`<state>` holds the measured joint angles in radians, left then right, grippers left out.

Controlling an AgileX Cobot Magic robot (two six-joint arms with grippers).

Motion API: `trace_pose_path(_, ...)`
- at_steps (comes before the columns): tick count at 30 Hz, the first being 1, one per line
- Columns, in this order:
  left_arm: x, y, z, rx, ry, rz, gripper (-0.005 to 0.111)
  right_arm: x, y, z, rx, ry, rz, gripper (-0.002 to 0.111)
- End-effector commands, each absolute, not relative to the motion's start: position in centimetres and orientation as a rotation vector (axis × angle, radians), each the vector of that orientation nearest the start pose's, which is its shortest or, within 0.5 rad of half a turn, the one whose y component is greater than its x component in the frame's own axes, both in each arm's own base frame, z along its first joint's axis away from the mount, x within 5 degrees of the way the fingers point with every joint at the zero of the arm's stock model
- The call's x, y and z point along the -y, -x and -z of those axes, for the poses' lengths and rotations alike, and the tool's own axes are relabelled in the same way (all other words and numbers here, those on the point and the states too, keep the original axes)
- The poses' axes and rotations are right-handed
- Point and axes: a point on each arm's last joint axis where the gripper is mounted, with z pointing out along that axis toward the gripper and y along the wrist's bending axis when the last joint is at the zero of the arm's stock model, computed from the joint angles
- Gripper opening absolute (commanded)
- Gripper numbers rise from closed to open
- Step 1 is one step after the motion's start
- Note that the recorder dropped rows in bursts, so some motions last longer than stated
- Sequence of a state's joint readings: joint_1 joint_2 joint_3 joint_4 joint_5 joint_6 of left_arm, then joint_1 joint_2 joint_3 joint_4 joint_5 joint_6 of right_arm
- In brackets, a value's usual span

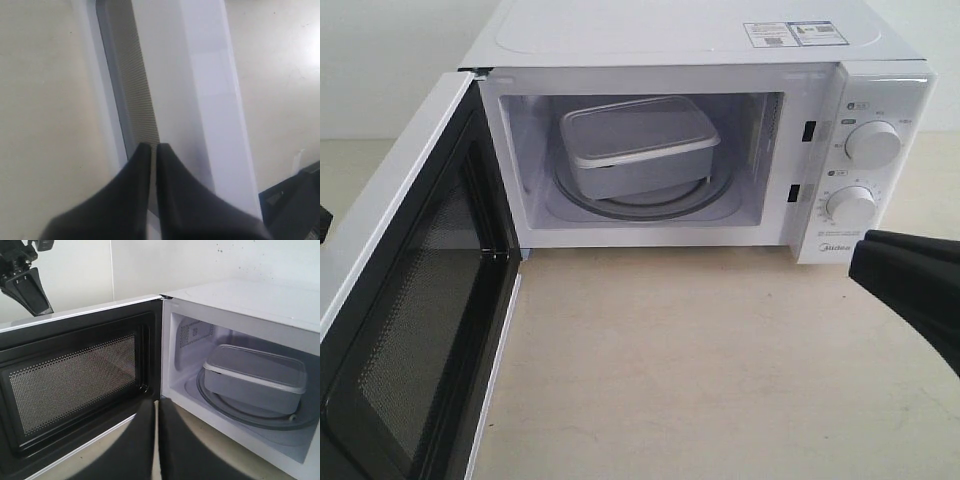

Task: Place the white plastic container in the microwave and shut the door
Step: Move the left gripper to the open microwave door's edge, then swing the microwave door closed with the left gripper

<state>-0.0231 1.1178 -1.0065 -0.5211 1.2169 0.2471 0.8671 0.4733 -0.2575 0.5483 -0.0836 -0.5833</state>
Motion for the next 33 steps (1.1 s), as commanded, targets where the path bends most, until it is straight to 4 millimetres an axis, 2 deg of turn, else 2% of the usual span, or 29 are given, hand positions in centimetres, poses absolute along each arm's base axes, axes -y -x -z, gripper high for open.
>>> trace_pose_path(1,5.1,-19.4,-33.5,-2.67,-0.23,0.724,0.004,-7.8,-7.4,-27.4,-1.472,0.656,-0.59,0.0)
trace_pose_path(9,5.7,-20.6,-32.8,-2.671,-0.256,0.833,0.004,-7.4,-7.7,-27.9,-1.445,0.558,-0.606,0.0)
trace_pose_path(18,10.4,-20.8,-31.3,-2.718,-0.512,0.989,0.004,-7.0,-8.1,-28.4,-1.428,0.444,-0.625,0.0)
trace_pose_path(25,13.5,-22.6,-29.8,-2.63,-0.556,1.022,0.004,-7.1,-8.0,-28.2,-1.45,0.459,-0.639,0.0)
trace_pose_path(29,13.8,-23.3,-30.9,-2.48,-0.588,1.002,0.004,-7.5,-7.7,-27.5,-1.513,0.519,-0.671,0.0)
trace_pose_path(33,13.1,-22.6,-33.5,-2.345,-0.645,0.878,0.004,-8.6,-7.5,-28.4,-1.579,0.619,-0.721,0.0)
